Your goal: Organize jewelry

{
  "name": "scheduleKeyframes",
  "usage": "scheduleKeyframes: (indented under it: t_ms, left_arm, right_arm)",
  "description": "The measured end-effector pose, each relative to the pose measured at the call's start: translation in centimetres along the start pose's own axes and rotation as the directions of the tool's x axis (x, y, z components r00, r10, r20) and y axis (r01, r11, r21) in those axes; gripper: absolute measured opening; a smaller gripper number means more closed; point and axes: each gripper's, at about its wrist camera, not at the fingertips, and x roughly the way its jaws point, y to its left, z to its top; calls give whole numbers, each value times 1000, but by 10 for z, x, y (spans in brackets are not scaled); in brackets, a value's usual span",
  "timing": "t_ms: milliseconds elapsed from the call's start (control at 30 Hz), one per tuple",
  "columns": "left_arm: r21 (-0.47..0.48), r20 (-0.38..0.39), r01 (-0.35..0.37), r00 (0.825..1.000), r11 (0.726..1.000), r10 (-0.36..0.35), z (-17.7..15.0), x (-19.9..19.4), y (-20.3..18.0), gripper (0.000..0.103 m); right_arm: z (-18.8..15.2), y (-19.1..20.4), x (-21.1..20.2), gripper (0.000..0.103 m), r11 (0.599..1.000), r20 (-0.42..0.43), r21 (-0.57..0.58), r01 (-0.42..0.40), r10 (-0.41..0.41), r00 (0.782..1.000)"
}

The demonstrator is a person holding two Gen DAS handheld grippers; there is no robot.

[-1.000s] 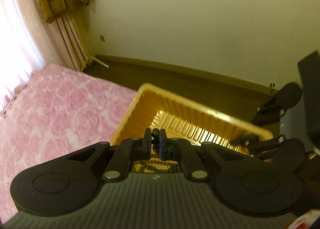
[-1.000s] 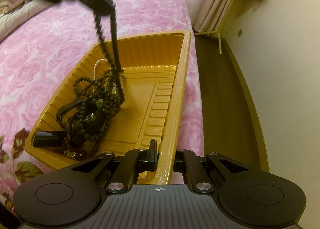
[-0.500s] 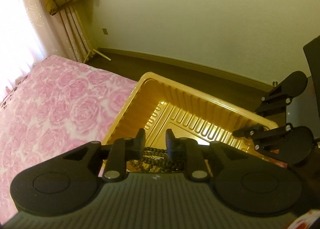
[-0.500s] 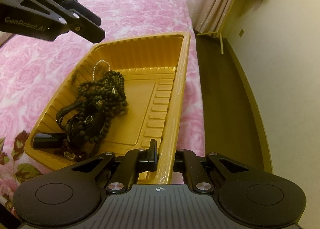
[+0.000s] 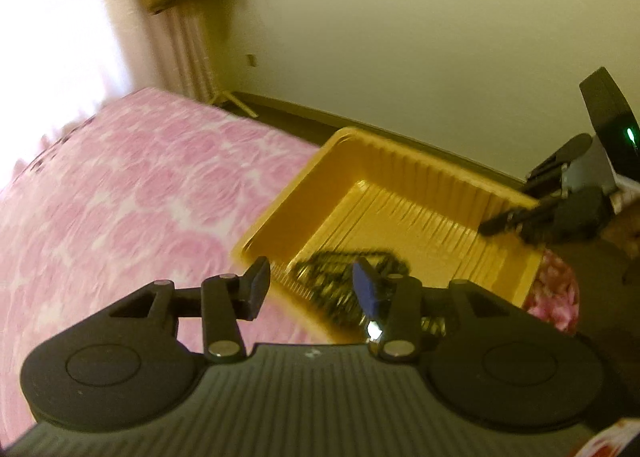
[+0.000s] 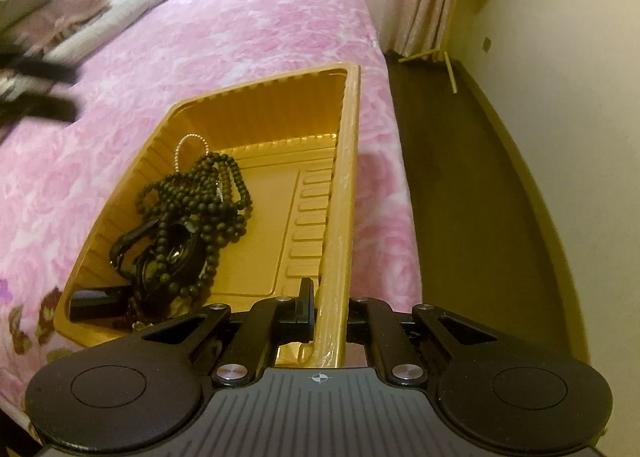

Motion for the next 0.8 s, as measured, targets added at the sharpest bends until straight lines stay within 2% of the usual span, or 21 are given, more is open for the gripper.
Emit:
scheduleKeyframes:
  t_ms: [100,167,233,267,300,333,367,467,533,633,700,733,800]
  left_arm:
    - [-57,8,-66,998,996,66,-31,-19,8,47]
    - [-117,6,-95,995,989,96,-53,-32,13,54]
    - [-190,0,-122,992,974,124,-74,-45,18,61]
    - [-225,-2,-133,991,965,136,-84,-51,20,66]
    - [-261,-4,-144,989,954,148,-92,-57,21,68]
    - [-292,-7,-151,988,944,156,-100,-62,23,72]
    - [-329,-8,-157,986,931,164,-108,-68,24,78]
    - [-415,-2,-182,980,891,200,-131,-83,25,89]
    - [-460,2,-194,976,866,220,-143,-93,24,93]
    - [-532,-5,-218,967,818,255,-158,-104,21,103]
    - [-567,-16,-242,959,787,283,-169,-112,16,102]
    - [-575,-21,-245,958,780,286,-173,-115,12,103]
    - [-581,-18,-240,959,778,283,-180,-120,2,103]
  right_arm:
    - [-6,-18,-1,7,993,41,98,-66,62,997]
    - [-11,-32,1,8,978,69,167,-127,117,991]
    - [-15,-46,1,17,954,92,237,-182,165,982]
    - [-19,-53,1,25,938,114,278,-209,183,976]
    - [-22,-59,-2,49,926,139,305,-224,189,972]
    - [-23,-64,-7,65,916,166,326,-234,189,968]
    - [-25,-68,-13,65,908,190,341,-242,185,964]
    - [-28,-73,-36,65,905,219,371,-206,130,967]
    - [-31,-67,-57,65,918,244,360,-167,81,966]
    - [-37,-40,-90,68,942,270,322,-92,2,963]
    - [-44,-15,-105,75,960,271,278,-42,-37,962]
    - [-48,-2,-108,80,967,270,254,-26,-45,962]
    - [-56,25,-114,83,978,260,209,-22,-33,965]
